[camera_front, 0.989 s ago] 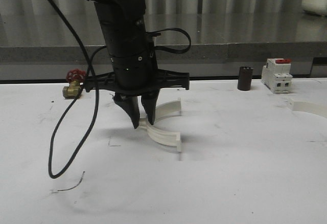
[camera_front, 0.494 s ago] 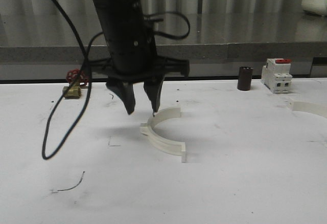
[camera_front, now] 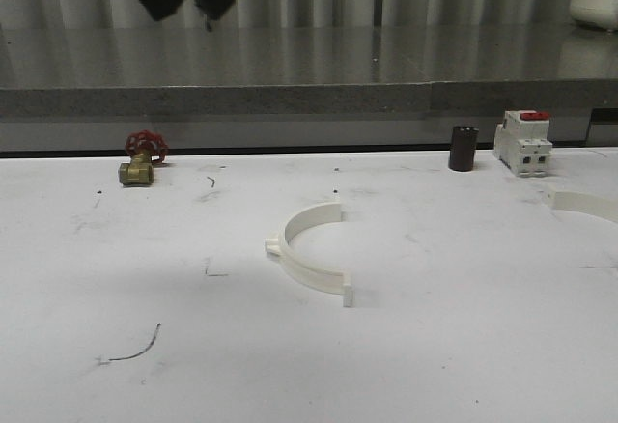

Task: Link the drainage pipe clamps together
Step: 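Lower the clamp half onto the table, open left gripper, withdraw, then move the right gripper down onto the other white clamp half's tab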

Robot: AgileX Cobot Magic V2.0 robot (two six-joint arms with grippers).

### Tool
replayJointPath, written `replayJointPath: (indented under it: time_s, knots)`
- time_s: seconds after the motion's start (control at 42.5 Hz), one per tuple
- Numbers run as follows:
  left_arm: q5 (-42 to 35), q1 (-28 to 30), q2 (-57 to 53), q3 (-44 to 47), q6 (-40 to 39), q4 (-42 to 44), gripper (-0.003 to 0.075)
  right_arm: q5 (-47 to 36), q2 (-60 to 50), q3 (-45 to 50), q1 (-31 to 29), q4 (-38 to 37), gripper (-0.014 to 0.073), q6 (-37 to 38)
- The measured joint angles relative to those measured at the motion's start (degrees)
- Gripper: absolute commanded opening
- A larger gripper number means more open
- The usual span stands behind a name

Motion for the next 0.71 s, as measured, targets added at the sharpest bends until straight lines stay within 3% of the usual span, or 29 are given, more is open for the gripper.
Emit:
replayJointPath:
  time_s: [0.353,0.706]
  knots:
    - [-6.74,0.47,-23.69,22.90,0.48,-2.70,0.0315,0.00,0.00,0.00,0.00,0.00,0.0469,0.00]
    - [-7.43,0.47,-38.26,33.25,0.61,-2.70,0.0315,0.00,0.00,0.00,0.00,0.32,0.0469,0.00]
